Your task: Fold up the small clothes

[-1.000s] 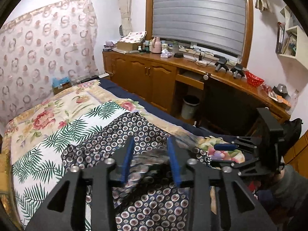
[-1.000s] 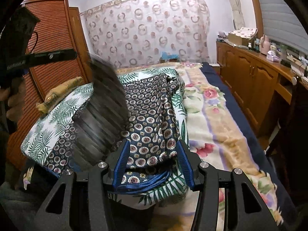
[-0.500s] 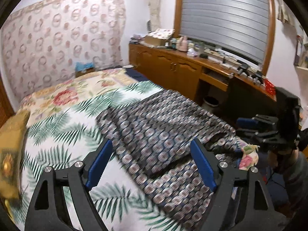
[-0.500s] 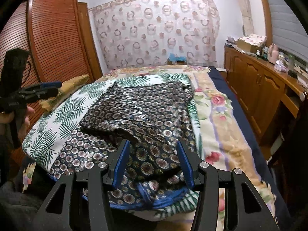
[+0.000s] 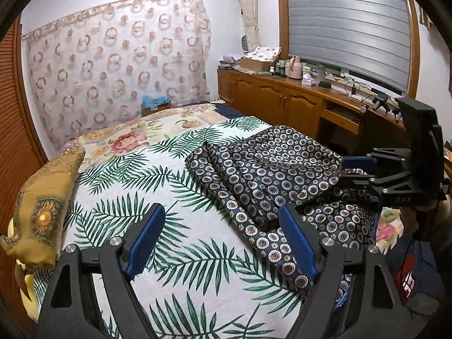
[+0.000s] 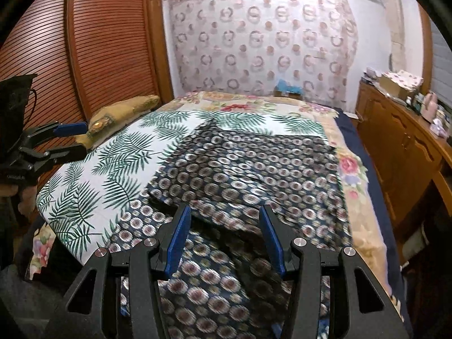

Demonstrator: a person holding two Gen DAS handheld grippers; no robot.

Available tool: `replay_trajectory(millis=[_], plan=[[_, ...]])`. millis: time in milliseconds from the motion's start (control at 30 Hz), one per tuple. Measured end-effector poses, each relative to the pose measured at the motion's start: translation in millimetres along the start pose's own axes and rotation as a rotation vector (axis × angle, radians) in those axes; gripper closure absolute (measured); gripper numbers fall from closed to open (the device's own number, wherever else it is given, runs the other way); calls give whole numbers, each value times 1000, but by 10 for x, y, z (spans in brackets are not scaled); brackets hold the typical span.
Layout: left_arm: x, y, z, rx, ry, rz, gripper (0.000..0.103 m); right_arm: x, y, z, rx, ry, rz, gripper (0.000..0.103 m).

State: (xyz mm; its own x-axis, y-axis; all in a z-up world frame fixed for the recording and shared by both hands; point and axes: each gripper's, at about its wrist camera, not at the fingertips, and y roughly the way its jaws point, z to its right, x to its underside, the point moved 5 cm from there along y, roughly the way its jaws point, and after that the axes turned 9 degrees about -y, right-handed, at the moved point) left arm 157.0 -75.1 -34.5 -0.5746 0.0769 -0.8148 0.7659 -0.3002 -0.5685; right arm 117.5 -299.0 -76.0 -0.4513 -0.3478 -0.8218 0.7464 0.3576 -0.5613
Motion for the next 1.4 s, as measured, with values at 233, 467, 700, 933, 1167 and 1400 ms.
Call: replay_trajectory(millis=[233, 467, 700, 933, 1167, 1400], plan=[[99, -74, -70, 3, -27, 0, 20, -181, 232, -170, -42, -59, -24, 51], [198, -54, -242, -7, -80, -14, 20, -332, 526, -316, -92, -105, -78, 51], [262, -28, -328, -25, -101, -22, 20, -365, 943, -542, -113, -170, -174, 51], [323, 21, -336, -13, -109, -37, 20, -377, 1304, -577, -75, -241, -266, 87], [363, 45, -317, -2, -114, -46, 20, -639, 1056, -293, -50, -183, -179, 99], [372, 76, -249, 21, -111, -53, 20, -1007, 855, 500, 79, -82, -124, 99]])
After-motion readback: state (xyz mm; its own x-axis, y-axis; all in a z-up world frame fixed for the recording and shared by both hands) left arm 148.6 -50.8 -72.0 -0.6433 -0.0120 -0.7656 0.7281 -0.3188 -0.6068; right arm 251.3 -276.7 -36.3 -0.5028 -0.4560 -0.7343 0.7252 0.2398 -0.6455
